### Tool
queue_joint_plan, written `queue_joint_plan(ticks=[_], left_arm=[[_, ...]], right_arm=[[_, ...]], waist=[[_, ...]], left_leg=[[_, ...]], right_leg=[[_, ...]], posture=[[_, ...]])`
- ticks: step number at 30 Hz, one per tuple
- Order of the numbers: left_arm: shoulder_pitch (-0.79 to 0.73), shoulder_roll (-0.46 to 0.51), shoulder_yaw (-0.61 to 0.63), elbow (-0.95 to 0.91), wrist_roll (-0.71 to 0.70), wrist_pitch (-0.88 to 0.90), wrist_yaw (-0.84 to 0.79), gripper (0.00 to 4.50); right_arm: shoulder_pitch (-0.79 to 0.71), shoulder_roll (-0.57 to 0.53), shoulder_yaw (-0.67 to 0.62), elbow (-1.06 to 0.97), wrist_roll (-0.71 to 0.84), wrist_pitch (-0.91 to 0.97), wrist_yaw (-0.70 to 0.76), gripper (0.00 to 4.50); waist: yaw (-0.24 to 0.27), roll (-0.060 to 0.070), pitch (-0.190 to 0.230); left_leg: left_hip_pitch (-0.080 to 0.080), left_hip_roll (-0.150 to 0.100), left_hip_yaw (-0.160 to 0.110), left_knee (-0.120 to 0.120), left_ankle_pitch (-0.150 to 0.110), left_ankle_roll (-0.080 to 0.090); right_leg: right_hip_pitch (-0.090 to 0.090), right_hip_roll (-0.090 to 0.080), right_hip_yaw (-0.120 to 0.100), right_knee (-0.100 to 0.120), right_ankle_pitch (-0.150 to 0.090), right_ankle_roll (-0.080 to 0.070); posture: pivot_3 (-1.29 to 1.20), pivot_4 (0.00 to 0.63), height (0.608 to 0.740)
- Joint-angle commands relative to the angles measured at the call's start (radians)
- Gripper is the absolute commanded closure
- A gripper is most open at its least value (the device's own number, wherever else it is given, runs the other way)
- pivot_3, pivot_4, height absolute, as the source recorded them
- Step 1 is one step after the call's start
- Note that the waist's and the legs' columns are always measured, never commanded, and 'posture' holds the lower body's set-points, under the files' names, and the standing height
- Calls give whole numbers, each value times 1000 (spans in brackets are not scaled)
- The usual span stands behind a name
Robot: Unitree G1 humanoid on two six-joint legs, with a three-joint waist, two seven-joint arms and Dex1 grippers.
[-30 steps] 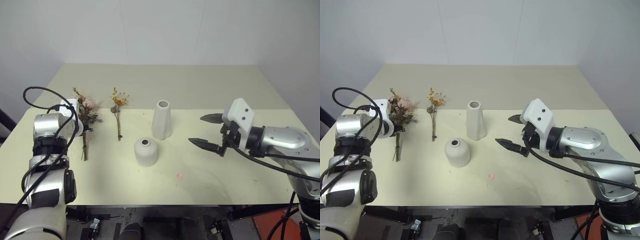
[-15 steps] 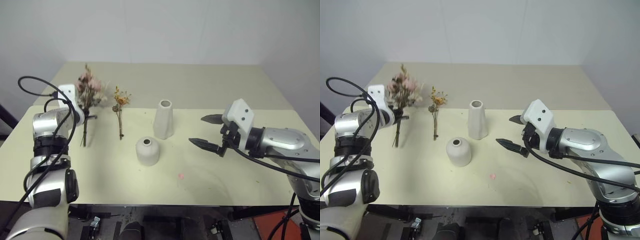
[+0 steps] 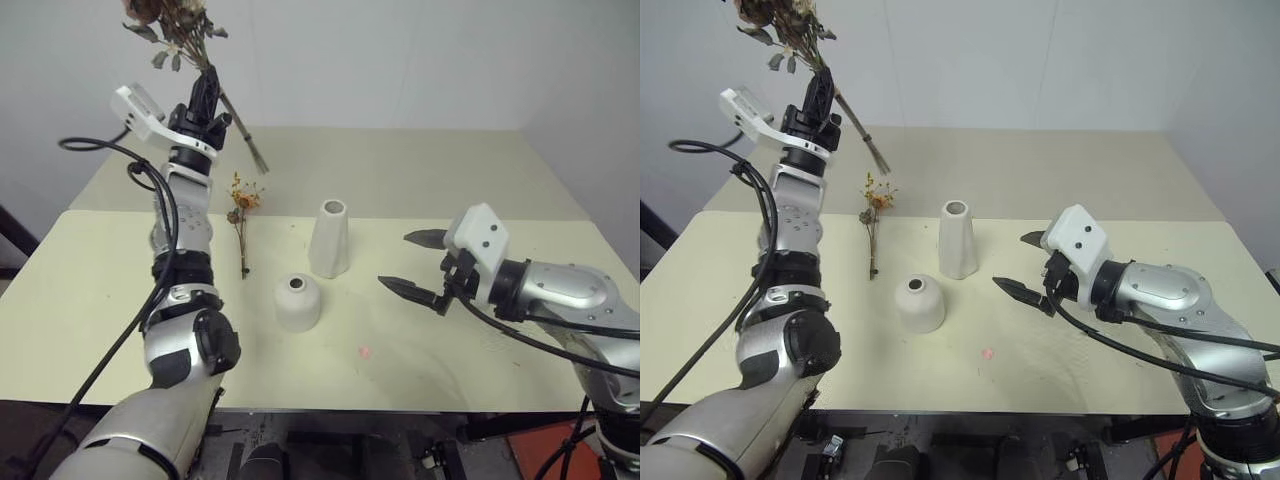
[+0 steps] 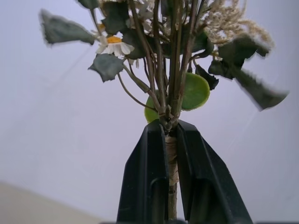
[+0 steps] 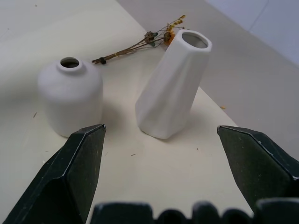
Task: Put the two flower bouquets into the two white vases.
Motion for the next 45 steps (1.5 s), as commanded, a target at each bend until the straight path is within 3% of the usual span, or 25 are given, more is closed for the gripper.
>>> queue_joint_plan(ticks=[1, 9, 13, 24, 45], left_arm=[[-70, -20, 34, 82, -56, -54, -20, 4436], [-93, -50, -40, 89, -33, -22, -104, 4436], [-45, -76, -100, -24, -33, 25, -143, 4436], [98, -128, -140, -249, -84, 154, -56, 4436], [96, -147, -153, -181, -82, 150, -73, 4436]], right_arm=[[21, -8, -56, -52, 4, 0, -29, 0], [105, -11, -143, -117, 15, 33, -82, 0], [153, -26, -171, -122, 4, 30, -86, 0], [159, -25, -163, -116, 4, 33, -111, 0], [193, -36, -196, -154, 16, 56, -129, 0]], waist=[[-4, 0, 0], [-6, 0, 0], [-6, 0, 0], [-8, 0, 0], [-5, 0, 0]], left_leg=[[0, 0, 0, 0, 0, 0], [0, 1, -1, 0, 0, 0], [0, 1, -1, 1, 0, 0], [3, 2, 0, 0, 0, 0], [2, 2, 0, 0, 0, 0]], right_leg=[[0, 0, 0, 0, 0, 0], [0, 1, 0, -1, 0, 0], [0, 2, 0, -1, 0, 0], [1, 4, 3, -6, 0, 0], [2, 3, 3, -8, 0, 0]], posture=[[0, 150, 740], [0, 150, 740], [0, 150, 740], [0, 150, 740], [0, 150, 740]])
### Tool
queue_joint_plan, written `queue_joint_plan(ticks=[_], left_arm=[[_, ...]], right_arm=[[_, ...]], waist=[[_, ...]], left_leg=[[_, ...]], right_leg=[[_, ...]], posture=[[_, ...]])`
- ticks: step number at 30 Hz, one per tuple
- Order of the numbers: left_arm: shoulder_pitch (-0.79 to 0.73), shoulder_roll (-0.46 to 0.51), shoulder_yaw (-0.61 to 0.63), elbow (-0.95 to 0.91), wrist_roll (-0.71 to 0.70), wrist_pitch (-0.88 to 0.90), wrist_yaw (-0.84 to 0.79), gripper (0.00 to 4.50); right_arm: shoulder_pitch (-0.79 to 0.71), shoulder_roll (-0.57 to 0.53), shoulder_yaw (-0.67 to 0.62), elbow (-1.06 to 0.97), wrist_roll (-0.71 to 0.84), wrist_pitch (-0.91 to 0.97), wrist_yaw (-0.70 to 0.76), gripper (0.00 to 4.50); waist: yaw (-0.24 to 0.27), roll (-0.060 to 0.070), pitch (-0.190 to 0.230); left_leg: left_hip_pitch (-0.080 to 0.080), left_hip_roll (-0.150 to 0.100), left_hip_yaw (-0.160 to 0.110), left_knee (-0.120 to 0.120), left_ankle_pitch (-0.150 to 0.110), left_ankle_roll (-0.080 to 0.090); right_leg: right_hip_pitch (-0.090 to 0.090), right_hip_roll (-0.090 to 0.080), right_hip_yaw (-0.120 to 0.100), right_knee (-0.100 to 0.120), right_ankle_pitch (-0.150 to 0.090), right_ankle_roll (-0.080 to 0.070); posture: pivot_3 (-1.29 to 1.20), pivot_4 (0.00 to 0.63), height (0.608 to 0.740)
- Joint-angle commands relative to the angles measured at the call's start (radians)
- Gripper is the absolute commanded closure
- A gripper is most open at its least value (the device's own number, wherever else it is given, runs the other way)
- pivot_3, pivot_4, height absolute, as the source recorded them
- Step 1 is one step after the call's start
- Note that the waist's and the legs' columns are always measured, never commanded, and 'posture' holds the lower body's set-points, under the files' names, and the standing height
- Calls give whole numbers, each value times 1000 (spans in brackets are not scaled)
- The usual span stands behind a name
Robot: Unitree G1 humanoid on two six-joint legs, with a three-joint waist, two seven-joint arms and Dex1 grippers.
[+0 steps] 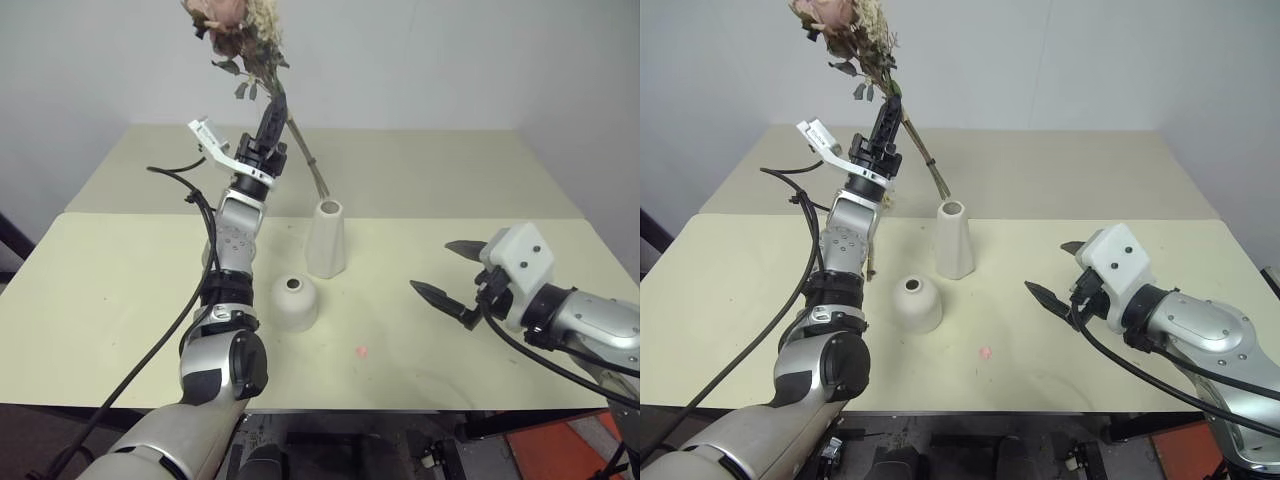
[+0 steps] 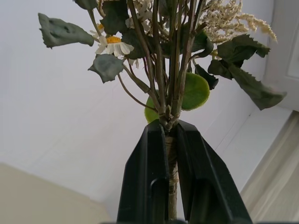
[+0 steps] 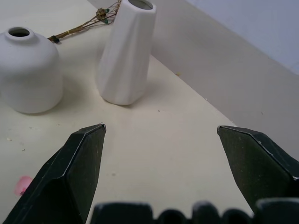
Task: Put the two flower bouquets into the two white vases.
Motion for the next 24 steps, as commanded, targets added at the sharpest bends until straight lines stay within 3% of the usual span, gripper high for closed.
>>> queue_joint_plan(ticks=[1, 24], left_arm=[[-26, -2, -21, -6, -4, -10, -25, 4436], [-17, 13, -130, 23, 127, -107, -119, 4436]], right_arm=[[1, -11, -42, -42, 6, 6, -14, 0], [27, -7, -39, -44, -3, 2, -35, 0]], waist=[[0, 0, 0], [1, 0, 0]], left_leg=[[0, 0, 0, 0, 0, 0], [0, 0, 0, 0, 0, 0]], right_leg=[[0, 0, 0, 0, 0, 0], [0, 0, 0, 0, 0, 0]], posture=[[0, 150, 740], [0, 150, 740]])
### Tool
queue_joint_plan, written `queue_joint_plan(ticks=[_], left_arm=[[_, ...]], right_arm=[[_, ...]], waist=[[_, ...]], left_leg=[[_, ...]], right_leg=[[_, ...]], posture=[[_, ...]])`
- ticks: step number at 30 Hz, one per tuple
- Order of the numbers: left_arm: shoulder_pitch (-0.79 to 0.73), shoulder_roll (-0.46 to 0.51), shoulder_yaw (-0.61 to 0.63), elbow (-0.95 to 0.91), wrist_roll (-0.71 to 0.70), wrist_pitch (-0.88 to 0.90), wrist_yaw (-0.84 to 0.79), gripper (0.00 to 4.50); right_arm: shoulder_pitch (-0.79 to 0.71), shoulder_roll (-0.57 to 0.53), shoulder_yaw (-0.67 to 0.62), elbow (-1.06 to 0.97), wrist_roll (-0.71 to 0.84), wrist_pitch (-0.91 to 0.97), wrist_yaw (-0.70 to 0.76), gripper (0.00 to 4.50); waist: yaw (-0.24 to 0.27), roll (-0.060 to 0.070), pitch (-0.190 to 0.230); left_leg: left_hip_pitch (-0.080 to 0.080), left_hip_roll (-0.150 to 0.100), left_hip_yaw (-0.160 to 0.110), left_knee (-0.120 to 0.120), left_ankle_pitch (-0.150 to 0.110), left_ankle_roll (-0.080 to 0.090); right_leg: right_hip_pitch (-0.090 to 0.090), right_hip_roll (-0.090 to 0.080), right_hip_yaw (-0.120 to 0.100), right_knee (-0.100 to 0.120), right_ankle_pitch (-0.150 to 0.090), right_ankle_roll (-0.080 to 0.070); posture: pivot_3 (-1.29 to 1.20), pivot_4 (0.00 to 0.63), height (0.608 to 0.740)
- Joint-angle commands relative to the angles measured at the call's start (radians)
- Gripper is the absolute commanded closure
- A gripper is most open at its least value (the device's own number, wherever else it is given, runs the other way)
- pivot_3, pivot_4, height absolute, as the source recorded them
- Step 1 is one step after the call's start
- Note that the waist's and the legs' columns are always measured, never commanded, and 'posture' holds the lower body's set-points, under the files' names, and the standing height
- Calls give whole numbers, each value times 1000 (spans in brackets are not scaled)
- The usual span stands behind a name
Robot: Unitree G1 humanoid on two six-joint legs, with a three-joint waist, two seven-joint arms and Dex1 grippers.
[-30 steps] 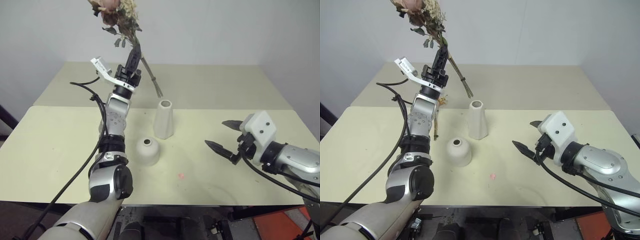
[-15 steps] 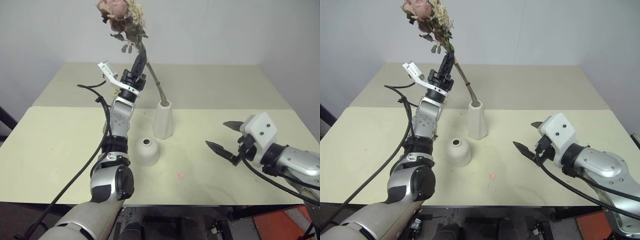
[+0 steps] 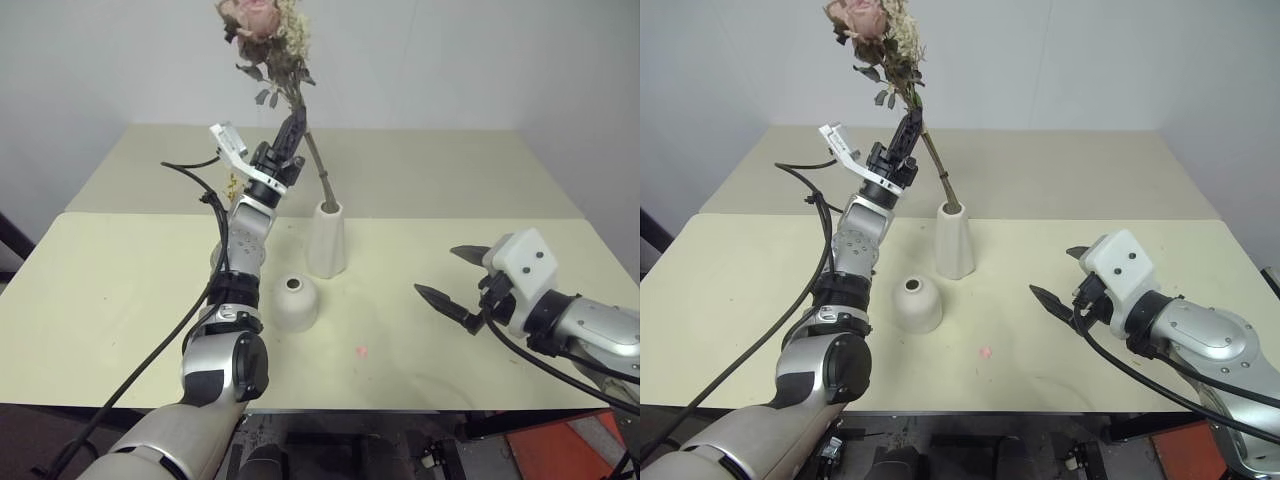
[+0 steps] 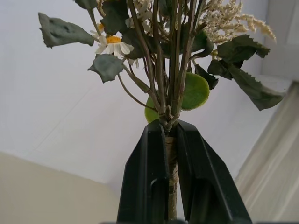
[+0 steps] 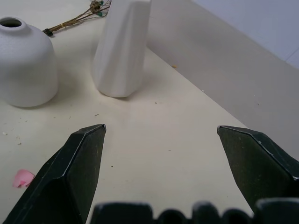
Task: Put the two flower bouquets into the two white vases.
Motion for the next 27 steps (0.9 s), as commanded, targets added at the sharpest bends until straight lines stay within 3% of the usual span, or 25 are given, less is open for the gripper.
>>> queue_joint_plan(ticks=[1, 18, 27], left_arm=[[-17, 16, -47, -21, 46, -52, -54, 4436], [40, 40, -147, -21, 171, -162, -166, 4436], [73, 38, -159, -40, 171, -173, -199, 4436]], right_arm=[[-12, -7, -19, -27, -2, -1, -13, 0], [-7, -16, -14, -12, -10, -8, -6, 0], [1, -13, -8, -12, -20, -9, -5, 0]], waist=[[-1, 0, 0], [0, 0, 0], [-1, 0, 0]], left_leg=[[0, 0, 0, 0, 0, 0], [0, 0, 0, 0, 0, 0], [0, 0, 0, 0, 0, 0]], right_leg=[[0, 0, 0, 0, 0, 0], [0, 0, 0, 0, 0, 0], [0, 0, 0, 0, 0, 0]], posture=[[0, 150, 740], [0, 150, 740], [0, 150, 740]])
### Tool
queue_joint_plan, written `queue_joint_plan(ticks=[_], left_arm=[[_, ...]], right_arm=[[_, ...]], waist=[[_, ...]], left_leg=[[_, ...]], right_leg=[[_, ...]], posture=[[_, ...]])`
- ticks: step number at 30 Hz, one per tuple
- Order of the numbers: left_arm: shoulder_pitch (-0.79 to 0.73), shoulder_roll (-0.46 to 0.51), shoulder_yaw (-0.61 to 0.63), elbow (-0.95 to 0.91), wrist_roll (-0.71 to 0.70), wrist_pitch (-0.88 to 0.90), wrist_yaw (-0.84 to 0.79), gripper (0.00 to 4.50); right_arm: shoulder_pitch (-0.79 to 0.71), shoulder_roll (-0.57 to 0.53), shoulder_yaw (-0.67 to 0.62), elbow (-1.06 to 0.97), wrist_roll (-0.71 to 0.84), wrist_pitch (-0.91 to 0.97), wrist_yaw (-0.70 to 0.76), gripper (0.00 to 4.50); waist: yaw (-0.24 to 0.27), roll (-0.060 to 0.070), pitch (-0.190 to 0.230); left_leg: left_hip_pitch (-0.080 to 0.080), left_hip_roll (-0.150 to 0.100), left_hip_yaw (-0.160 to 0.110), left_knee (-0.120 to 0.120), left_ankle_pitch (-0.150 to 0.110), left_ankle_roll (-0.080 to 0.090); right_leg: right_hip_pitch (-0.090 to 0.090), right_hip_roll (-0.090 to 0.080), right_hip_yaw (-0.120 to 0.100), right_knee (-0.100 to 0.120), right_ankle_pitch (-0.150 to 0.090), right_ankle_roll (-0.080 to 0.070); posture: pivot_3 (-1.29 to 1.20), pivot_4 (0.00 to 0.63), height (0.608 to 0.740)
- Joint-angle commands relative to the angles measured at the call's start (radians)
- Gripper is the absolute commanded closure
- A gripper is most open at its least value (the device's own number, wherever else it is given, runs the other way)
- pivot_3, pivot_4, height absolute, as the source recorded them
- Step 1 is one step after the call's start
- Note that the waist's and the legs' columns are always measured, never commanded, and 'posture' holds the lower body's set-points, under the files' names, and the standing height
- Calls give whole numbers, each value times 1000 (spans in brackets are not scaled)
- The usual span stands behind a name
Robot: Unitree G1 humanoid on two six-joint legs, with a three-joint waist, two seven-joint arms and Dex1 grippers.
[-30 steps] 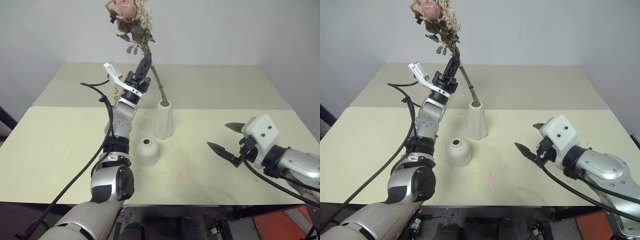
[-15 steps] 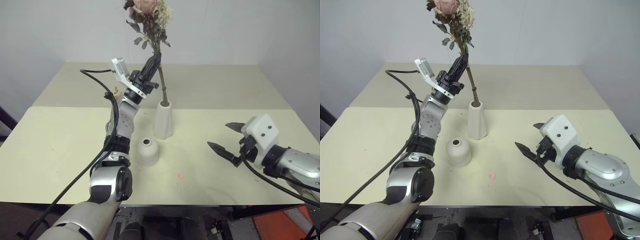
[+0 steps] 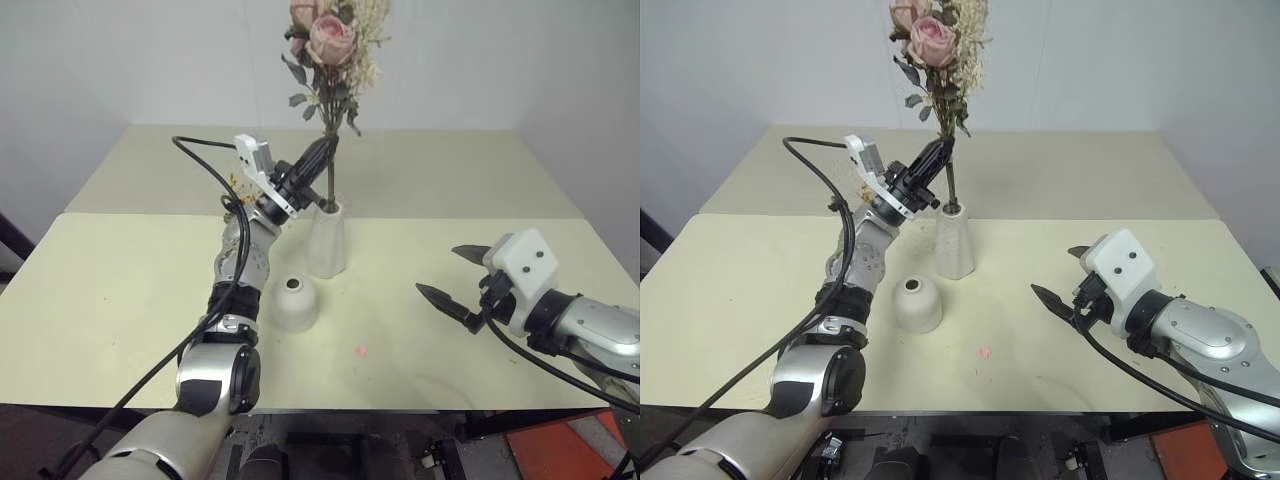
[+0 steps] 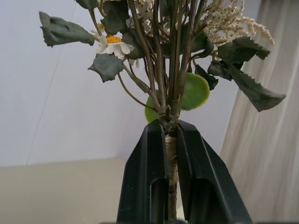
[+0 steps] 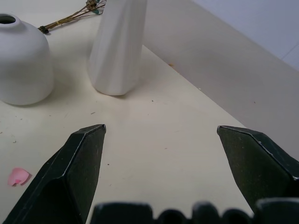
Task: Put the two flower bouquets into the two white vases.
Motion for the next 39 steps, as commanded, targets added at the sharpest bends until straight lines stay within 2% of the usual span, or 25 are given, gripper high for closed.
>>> queue_joint_plan(ticks=[1, 8, 17, 23, 25, 26, 28, 33, 36, 37, 39], left_arm=[[-2, 5, -5, -38, -8, -22, -20, 4436], [31, 19, -40, -55, 19, -39, -69, 4436], [67, 22, -64, -68, 38, -71, -55, 4436], [93, 36, -80, -102, 25, -33, -95, 4436], [103, 31, -76, -124, 12, -22, -89, 3725], [106, 30, -73, -131, 8, -17, -86, 3550], [110, 33, -77, -139, 14, -25, -87, 2929], [130, 35, -62, -180, 6, -7, -30, 1229], [176, 55, -42, -247, -44, 55, -36, 267], [198, 70, -45, -273, -51, 77, -43, 30], [232, 99, -58, -320, -63, 131, -56, 30]], right_arm=[[2, -8, -9, -18, -9, -9, -4, 0], [7, -9, -11, -15, -14, -10, 0, 0], [10, -8, -9, -12, -17, -14, 0, 0], [9, -11, -9, -9, -16, -16, 4, 0], [8, -13, -9, -5, -17, -19, 8, 0], [7, -14, -8, -3, -18, -20, 9, 0], [4, -14, -4, 0, -19, -21, 11, 0], [-12, -14, 11, 11, -23, -24, 14, 0], [-17, -12, 25, 18, -35, -26, 13, 0], [-19, -11, 27, 20, -38, -26, 13, 0], [-22, -9, 29, 24, -39, -27, 16, 0]], waist=[[1, 0, 0], [0, 0, 0], [0, 0, 0], [-1, 0, 0], [0, 0, 0], [0, 0, 0], [1, 0, 0], [-1, 0, 0], [-3, 0, 0], [-3, 0, 0], [-3, 0, 0]], left_leg=[[0, 0, 0, 0, 0, 0], [0, 0, 0, 0, 0, 0], [0, 0, 0, 0, 0, 0], [0, 0, 0, 0, 0, 0], [0, 0, 0, 0, 0, 0], [0, 0, 0, 0, 0, 0], [0, 0, 0, 0, 0, 0], [0, 0, 0, 0, 0, 0], [0, 0, 0, 0, 0, 0], [1, 0, 0, 0, 0, 0], [1, 0, 0, 0, 0, 0]], right_leg=[[0, 0, 0, 0, 0, 0], [0, 0, 0, 0, 0, 0], [0, 0, 0, 0, 0, 0], [0, 0, 0, 0, 0, 0], [0, 0, 0, 0, 0, 0], [0, 0, 0, 0, 0, 0], [0, 0, 0, 0, 0, 0], [0, 0, 0, 0, 0, 0], [0, 0, 0, 0, 0, 0], [0, 0, 0, 0, 0, 0], [0, 0, 0, 1, 0, 0]], posture=[[0, 150, 740], [0, 150, 740], [0, 150, 740], [0, 150, 740], [0, 150, 740], [0, 150, 740], [0, 150, 740], [0, 150, 740], [0, 150, 740], [0, 150, 740], [0, 150, 740]])
